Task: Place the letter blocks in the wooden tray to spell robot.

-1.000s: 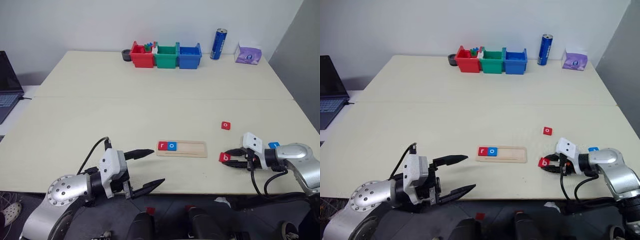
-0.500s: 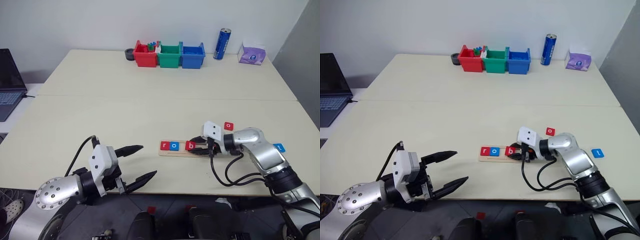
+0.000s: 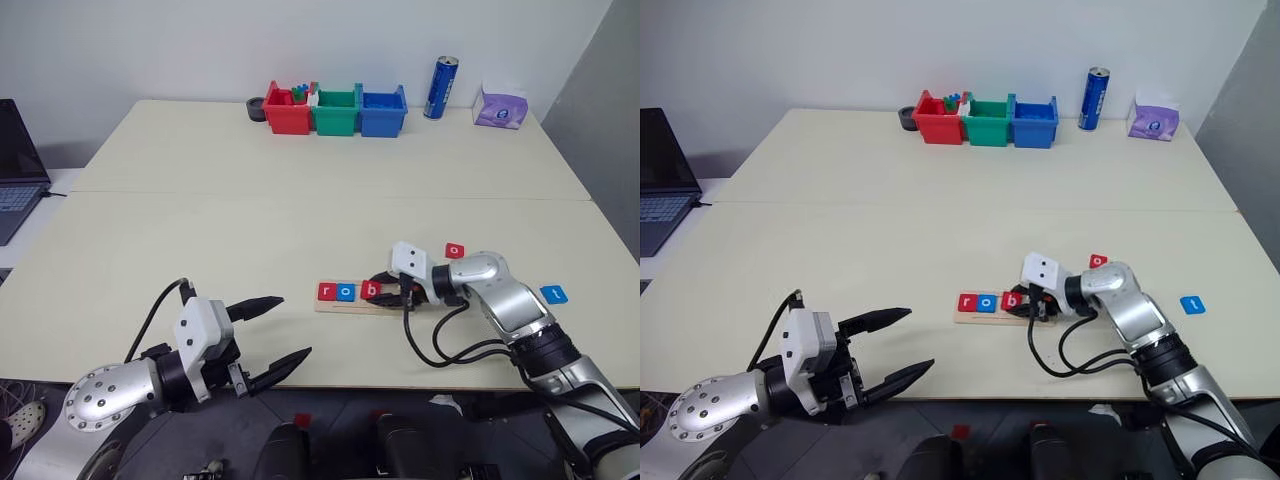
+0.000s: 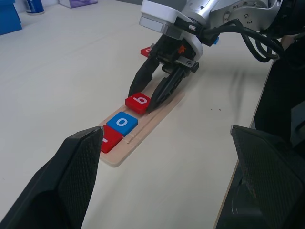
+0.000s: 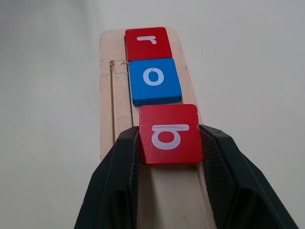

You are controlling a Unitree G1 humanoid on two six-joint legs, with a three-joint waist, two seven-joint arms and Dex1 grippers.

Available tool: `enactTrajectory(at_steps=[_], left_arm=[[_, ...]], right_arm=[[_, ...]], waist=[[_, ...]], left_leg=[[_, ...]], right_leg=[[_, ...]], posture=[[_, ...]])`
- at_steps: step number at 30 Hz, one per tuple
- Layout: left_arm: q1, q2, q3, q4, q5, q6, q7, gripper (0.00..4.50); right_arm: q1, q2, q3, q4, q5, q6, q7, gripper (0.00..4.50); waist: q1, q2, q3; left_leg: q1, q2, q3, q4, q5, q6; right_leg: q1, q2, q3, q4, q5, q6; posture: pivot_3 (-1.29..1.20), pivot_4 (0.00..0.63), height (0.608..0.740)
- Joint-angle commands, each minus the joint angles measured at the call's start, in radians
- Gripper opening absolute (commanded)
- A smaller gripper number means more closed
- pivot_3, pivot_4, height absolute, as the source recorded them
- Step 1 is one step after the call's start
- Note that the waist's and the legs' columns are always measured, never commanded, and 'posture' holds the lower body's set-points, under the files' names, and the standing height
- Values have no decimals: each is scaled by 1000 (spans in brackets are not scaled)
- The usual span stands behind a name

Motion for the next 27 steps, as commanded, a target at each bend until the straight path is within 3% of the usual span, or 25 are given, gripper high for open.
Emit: enactTrajectory(at_steps=[1, 16, 17, 24, 27], left_arm=[[16, -1, 23, 9, 7, -48, -28, 4500], [47, -3, 25, 81, 37, -144, -85, 4500], [48, -3, 24, 82, 39, -146, -85, 4500], [45, -3, 14, 88, 49, -156, -87, 4500], [46, -4, 11, 87, 51, -156, -85, 4500]], right_arm=[[-19, 2, -8, -46, 14, 10, 16, 1458], [-16, 9, -9, -35, 1, 9, 18, 1458], [-18, 10, -10, -33, 1, 9, 17, 2163], [-28, 10, -18, -33, 8, 20, 19, 4465], [-32, -9, -49, -68, 42, 64, 35, 4465]], waist=[[0, 0, 0], [-1, 0, 0], [-1, 0, 0], [-1, 0, 0], [0, 0, 0]], left_leg=[[0, 0, 0, 0, 0, 0], [0, 0, 0, 0, 0, 0], [0, 0, 0, 0, 0, 0], [0, 0, 0, 0, 0, 0], [0, 0, 0, 0, 0, 0]], right_leg=[[0, 0, 0, 0, 0, 0], [0, 0, 0, 0, 0, 0], [0, 0, 0, 0, 0, 0], [0, 0, 0, 0, 0, 0], [0, 0, 0, 0, 0, 0]], posture=[[0, 150, 740], [0, 150, 740], [0, 150, 740], [0, 150, 740], [0, 150, 740]])
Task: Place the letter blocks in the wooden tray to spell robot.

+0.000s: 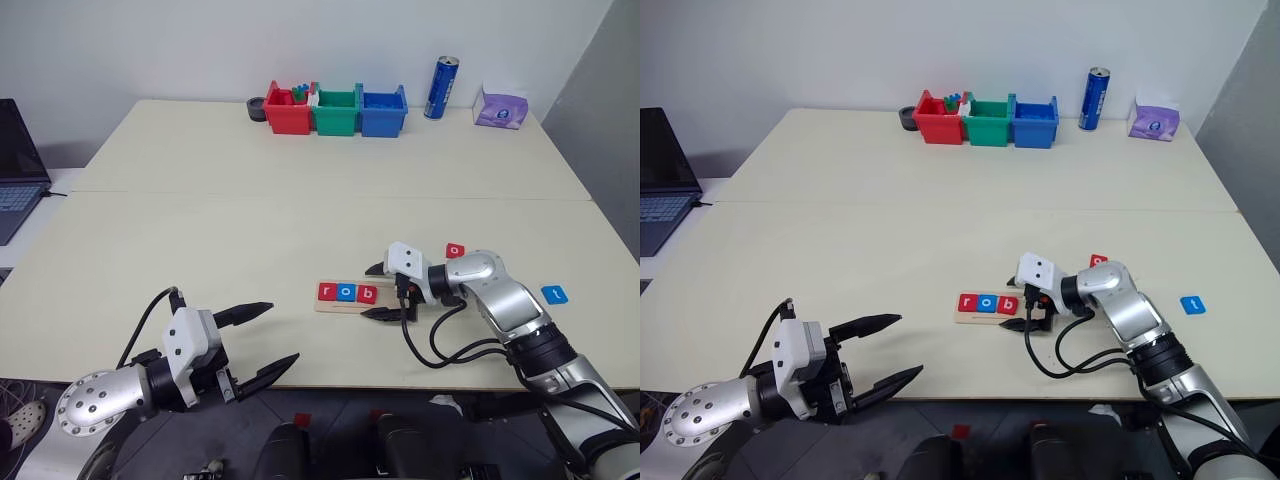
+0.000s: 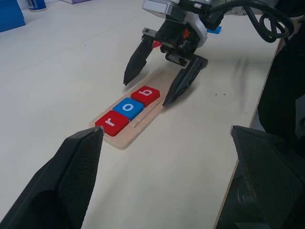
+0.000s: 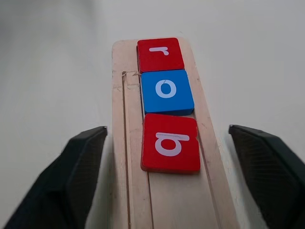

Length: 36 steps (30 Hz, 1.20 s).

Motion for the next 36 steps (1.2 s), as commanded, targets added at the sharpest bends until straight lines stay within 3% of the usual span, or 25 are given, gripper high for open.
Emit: enactTrajectory(at_steps=[1, 8, 18, 24, 28, 36], left_arm=[[2, -4, 3, -18, 2, -22, -6, 4500], [-7, -7, -9, -33, -5, -7, 7, 4500], [-68, -9, -32, -47, -30, 41, 31, 4500], [-99, 2, -39, -40, -36, 65, 23, 4500], [-115, 3, -42, -45, -41, 83, 22, 4500], [-90, 8, -23, -84, -51, 108, 37, 4500]], right_arm=[[-27, -31, -67, -74, 57, 63, 19, 4465], [47, -118, -174, -242, 133, 217, -22, 4465], [225, -72, -394, -366, 95, 391, -425, 4465], [346, -51, -366, -617, 232, 473, -388, 4465], [368, -61, -279, -684, 259, 447, -354, 3239], [344, -35, -113, -626, 209, 355, -351, 218]], waist=[[0, 0, 0], [2, 0, 0], [2, 0, 0], [-2, 1, 0], [-2, 1, 0], [-1, 1, 0]], left_leg=[[0, 0, 0, 0, 0, 0], [0, 0, 0, 0, 0, 0], [-1, -1, 0, 0, 0, 0], [-1, 0, 0, -1, 0, 0], [0, 0, 0, -1, 0, 0], [-1, 0, 0, -1, 0, 0]], right_leg=[[0, 0, 0, 0, 0, 0], [0, -1, 0, 0, -1, 1], [0, 0, 1, 0, -2, 3], [-1, 0, 1, 0, -2, 3], [-1, 2, 1, 0, -2, 3], [-1, 2, 1, 0, -2, 3]], posture=[[0, 150, 740], [0, 150, 740], [0, 150, 740], [0, 150, 740], [0, 150, 740], [0, 150, 740]])
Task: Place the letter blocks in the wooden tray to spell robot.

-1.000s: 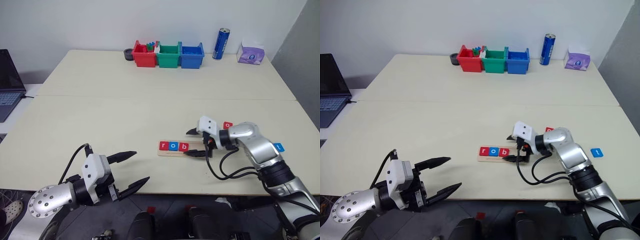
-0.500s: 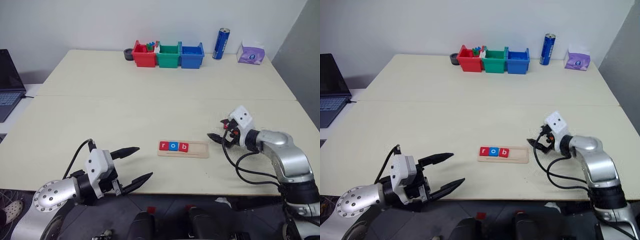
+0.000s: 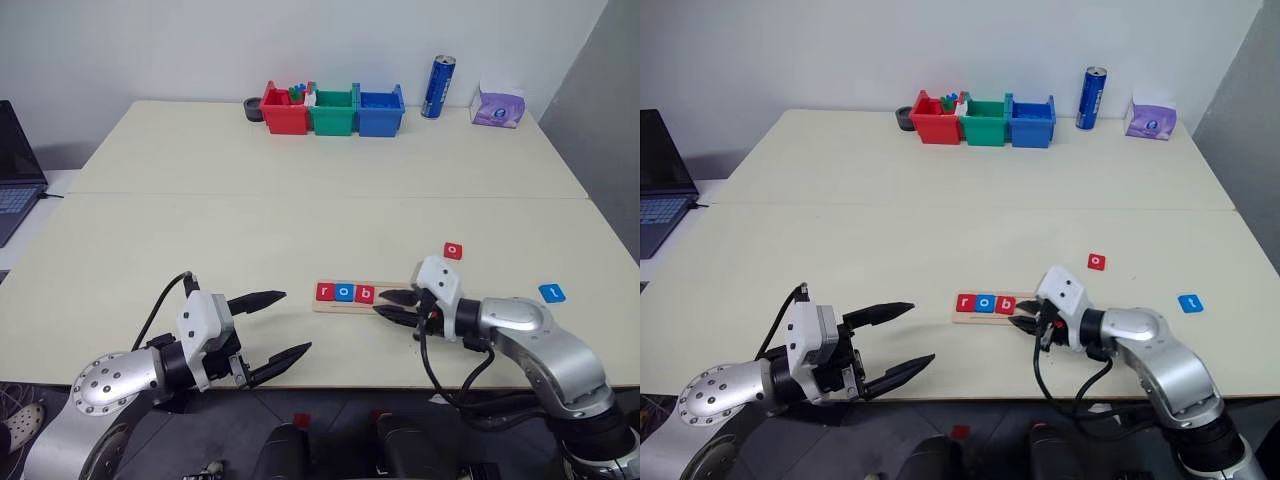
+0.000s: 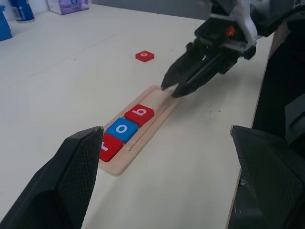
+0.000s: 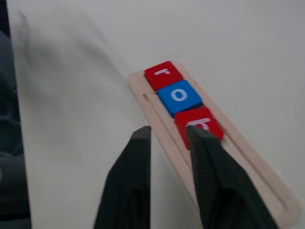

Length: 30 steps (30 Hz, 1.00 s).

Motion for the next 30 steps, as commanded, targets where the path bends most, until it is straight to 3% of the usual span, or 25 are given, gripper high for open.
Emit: enactTrajectory(at_steps=[1, 15, 30], left_arm=[[15, 6, 16, -51, -18, 7, 11, 4500], [56, 8, 41, -88, -17, 13, 32, 4500], [28, 13, 27, -97, -21, 35, 48, 4500]], right_arm=[[-26, 13, 51, 32, -35, -68, -7, 18], [-108, 67, 158, 232, -181, -213, -51, 18], [-93, 32, 115, 220, -186, -218, -25, 18]], waist=[[0, 0, 0], [0, 0, 0], [1, 0, 0]], left_leg=[[0, 0, 0, 0, 0, 0], [0, 0, 0, 0, 0, 0], [0, 0, 0, 0, 0, 0]], right_leg=[[0, 0, 0, 0, 0, 0], [0, 0, 0, 0, 0, 0], [0, 0, 0, 0, 0, 0]], posture=[[0, 150, 740], [0, 150, 740], [0, 150, 740]])
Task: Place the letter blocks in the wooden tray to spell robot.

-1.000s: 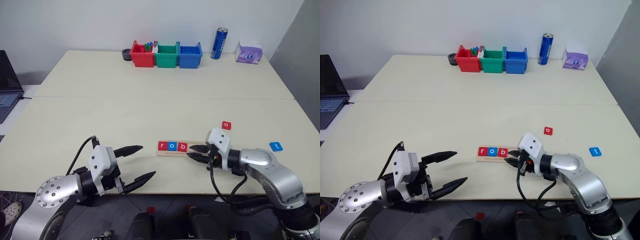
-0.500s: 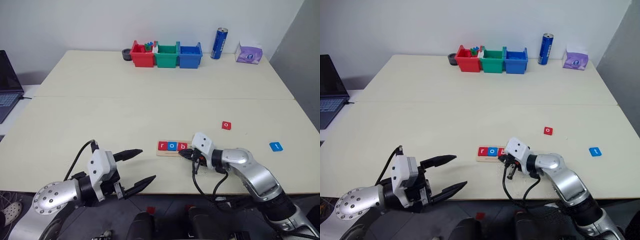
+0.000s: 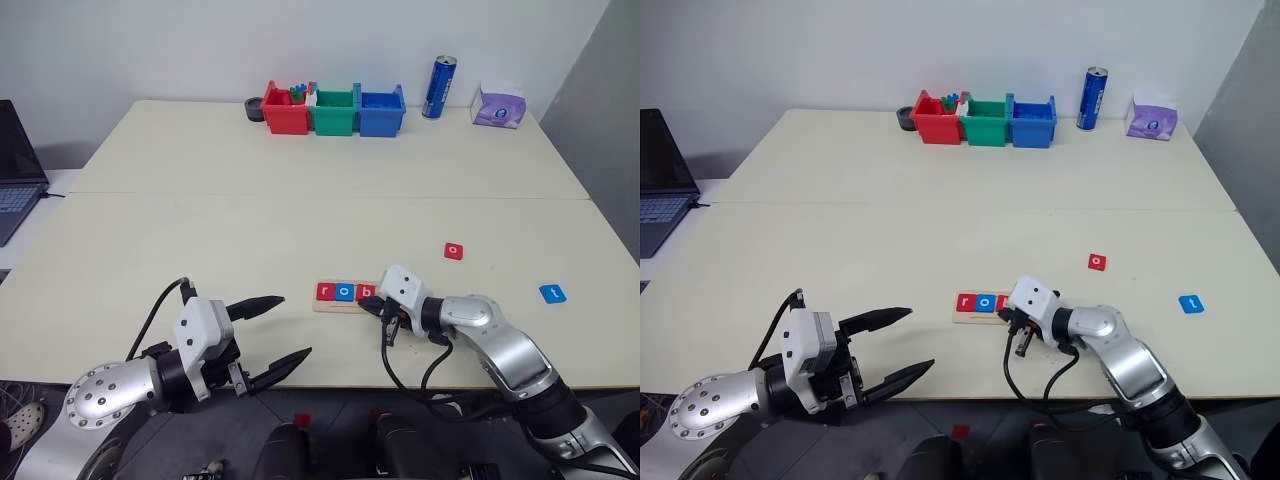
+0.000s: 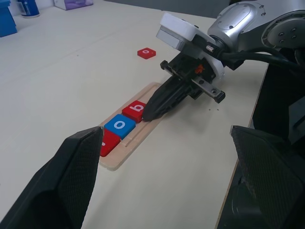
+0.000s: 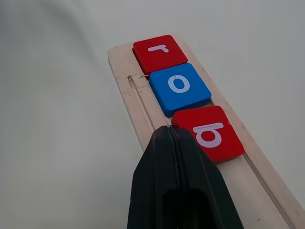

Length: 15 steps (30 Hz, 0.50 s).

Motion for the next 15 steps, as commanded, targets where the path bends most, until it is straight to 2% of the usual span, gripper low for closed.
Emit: enactTrajectory(at_steps=[1, 8, 15], left_arm=[[-12, 10, 4, -31, -12, 1, 4, 4500], [-6, 6, 4, 1, -1, -24, -23, 4500], [11, -1, 2, 21, 16, -56, -41, 4500]], right_arm=[[0, -18, -43, -49, 22, 8, 16, 18], [2, -17, -61, -100, 56, 58, 32, 18], [7, -64, -118, -182, 163, 161, 88, 18]], waist=[[0, 0, 0], [0, 0, 0], [0, 0, 0]], left_leg=[[0, 0, 0, 0, 0, 0], [0, 0, 0, 0, 0, 0], [0, 0, 0, 0, 0, 0]], right_leg=[[0, 0, 0, 0, 0, 0], [0, 0, 0, 0, 0, 0], [0, 0, 0, 0, 0, 0]], posture=[[0, 150, 740], [0, 150, 740], [0, 150, 740]])
